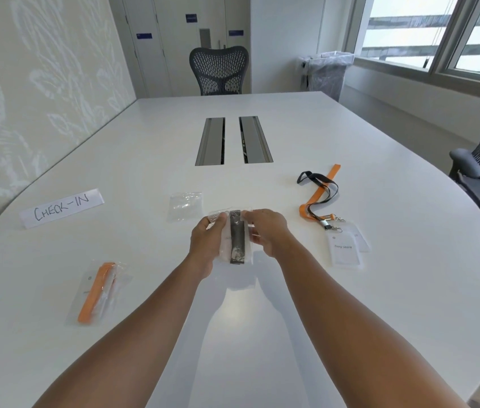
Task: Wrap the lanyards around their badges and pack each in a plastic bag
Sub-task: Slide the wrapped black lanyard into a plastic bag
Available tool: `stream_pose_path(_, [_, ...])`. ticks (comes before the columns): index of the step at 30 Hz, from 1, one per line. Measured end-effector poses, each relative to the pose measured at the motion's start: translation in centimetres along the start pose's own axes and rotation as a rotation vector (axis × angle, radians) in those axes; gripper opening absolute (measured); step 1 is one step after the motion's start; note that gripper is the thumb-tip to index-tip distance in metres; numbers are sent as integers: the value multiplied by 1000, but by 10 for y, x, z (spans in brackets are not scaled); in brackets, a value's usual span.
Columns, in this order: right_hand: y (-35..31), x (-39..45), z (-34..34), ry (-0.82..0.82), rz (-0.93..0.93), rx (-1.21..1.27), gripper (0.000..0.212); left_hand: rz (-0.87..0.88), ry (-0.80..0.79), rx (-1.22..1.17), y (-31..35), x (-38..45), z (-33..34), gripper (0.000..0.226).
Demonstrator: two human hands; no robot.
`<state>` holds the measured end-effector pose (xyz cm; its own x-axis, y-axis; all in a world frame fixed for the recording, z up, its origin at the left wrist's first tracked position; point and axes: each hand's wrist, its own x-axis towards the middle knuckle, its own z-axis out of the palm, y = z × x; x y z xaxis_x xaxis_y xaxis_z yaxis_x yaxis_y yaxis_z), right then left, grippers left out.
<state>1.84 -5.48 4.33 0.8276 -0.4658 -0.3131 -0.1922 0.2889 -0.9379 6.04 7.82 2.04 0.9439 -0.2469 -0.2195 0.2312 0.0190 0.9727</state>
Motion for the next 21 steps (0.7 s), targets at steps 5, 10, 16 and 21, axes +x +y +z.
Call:
stream_pose_path(5, [11, -1, 11, 137, -60, -75, 12, -26, 49, -41, -4, -3, 8, 26])
stream_pose_path(10, [15, -4, 17, 190, -65, -20, 18, 34, 113, 4, -6, -5, 17, 24])
stream_pose_path(16, [18, -7, 25, 273, -85, 62, 11, 21, 170, -43, -5, -4, 25, 31])
stream_pose_path(21, [18, -6, 28, 287, -130, 37, 14, 34, 262, -25, -1, -4, 25, 31])
